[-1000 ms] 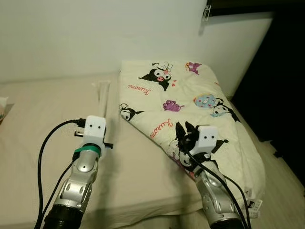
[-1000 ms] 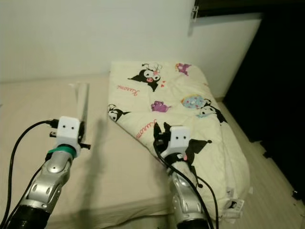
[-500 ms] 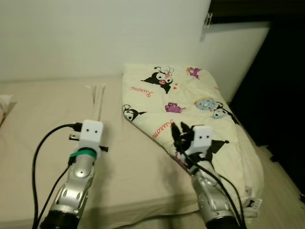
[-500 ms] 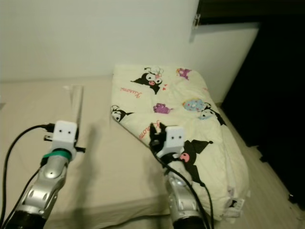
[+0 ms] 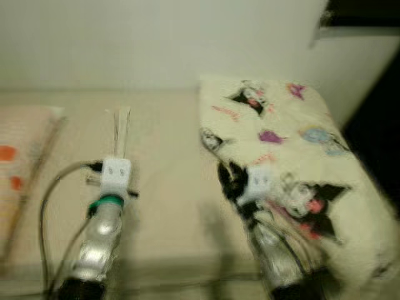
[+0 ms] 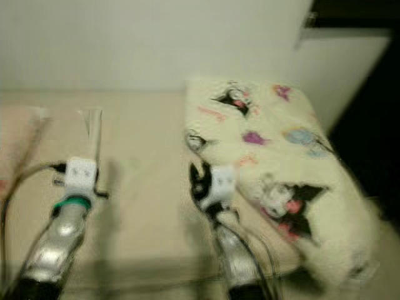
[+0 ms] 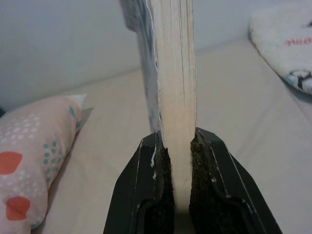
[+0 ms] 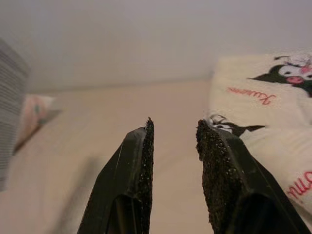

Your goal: Clean up the room

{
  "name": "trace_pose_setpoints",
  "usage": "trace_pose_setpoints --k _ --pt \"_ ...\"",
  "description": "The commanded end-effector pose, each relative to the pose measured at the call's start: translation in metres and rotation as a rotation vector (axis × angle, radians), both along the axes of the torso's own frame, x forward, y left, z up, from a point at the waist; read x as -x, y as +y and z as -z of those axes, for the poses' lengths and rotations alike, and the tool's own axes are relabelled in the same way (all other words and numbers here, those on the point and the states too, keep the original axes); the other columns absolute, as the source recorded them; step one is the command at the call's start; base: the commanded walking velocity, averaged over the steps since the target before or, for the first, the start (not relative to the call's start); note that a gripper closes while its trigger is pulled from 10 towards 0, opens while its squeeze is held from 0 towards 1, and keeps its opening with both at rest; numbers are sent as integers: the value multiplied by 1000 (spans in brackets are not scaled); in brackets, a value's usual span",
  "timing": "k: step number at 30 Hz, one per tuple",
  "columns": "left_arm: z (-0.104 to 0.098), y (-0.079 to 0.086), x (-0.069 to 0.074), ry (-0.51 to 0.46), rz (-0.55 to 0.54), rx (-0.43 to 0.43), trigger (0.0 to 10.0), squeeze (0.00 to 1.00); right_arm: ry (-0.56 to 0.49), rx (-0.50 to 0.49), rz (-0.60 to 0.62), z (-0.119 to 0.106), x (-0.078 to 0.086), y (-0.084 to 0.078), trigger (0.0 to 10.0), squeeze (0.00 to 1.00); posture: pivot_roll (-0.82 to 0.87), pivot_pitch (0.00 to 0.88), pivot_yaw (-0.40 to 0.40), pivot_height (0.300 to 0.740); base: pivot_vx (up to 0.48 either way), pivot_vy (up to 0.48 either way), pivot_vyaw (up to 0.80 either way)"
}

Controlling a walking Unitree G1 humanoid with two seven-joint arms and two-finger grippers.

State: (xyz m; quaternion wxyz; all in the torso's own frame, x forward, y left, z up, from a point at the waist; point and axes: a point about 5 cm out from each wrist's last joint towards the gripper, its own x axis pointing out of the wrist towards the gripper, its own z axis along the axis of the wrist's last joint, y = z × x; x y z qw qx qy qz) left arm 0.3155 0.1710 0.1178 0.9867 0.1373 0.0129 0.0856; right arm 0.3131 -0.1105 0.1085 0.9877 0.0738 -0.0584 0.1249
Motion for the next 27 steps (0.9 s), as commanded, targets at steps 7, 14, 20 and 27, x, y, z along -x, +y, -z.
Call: trace_pose_setpoints --k 7,14,20,27 --pt "-6 -1 -1 -35 5 -16 10000 0 -2 -2 -4 1 1 3 10000 0 -18 35 53 740 0 396 0" --pt "-6 0 -2 -34 7 -16 10000 0 -3 -3 -1 1 1 3 10000 0 -19 35 55 740 0 398 0" --pt "-6 0 -2 -33 6 -17 10000 0 -4 -5 0 1 1 3 10000 0 -20 35 56 740 0 394 0" --pt "-6 0 -4 -24 14 -40 10000 0 -5 -6 1 1 1 3 10000 0 -21 35 59 740 0 57 0"
